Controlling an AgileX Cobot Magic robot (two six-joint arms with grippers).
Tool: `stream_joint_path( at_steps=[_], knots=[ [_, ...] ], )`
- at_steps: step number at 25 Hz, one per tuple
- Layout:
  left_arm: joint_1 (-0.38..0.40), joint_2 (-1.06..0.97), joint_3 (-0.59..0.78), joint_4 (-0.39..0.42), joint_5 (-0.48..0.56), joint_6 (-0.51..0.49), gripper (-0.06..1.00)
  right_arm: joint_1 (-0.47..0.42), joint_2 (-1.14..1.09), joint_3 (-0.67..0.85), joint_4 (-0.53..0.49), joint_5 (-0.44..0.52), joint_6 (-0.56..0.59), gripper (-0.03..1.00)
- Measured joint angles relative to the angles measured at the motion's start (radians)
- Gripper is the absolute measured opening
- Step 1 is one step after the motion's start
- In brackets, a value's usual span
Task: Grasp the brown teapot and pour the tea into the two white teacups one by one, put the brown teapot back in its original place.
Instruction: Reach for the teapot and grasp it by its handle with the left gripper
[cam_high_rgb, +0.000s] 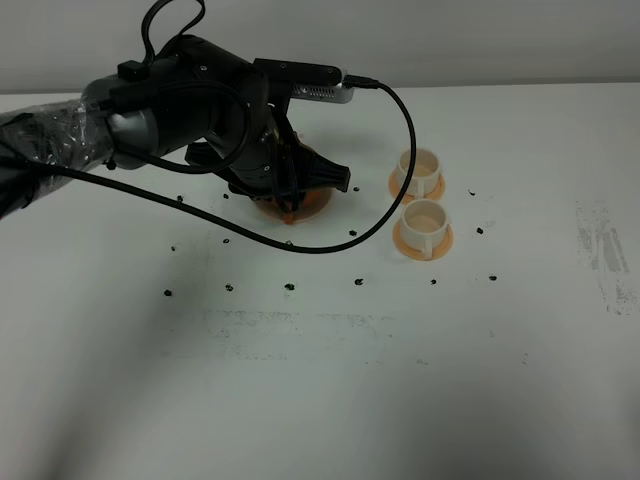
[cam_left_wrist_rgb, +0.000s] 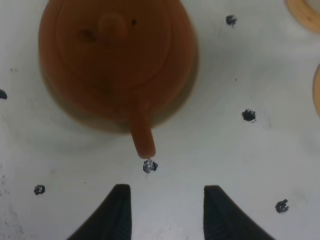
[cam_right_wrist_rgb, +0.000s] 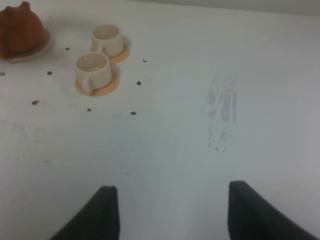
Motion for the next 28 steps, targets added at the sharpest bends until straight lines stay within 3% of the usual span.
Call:
stream_joint_path(
  at_steps=[8, 28],
  knots=[
    [0.000, 0.009, 0.000, 0.047, -0.004, -0.066, 0.38, 0.000, 0.000, 0.000, 0.000, 0.000, 0.000, 0.49],
    [0.023, 0.085, 0.000, 0.045, -0.068, -0.141, 0.37, 0.000, 0.000, 0.000, 0.000, 0.000, 0.001, 0.49]
  ],
)
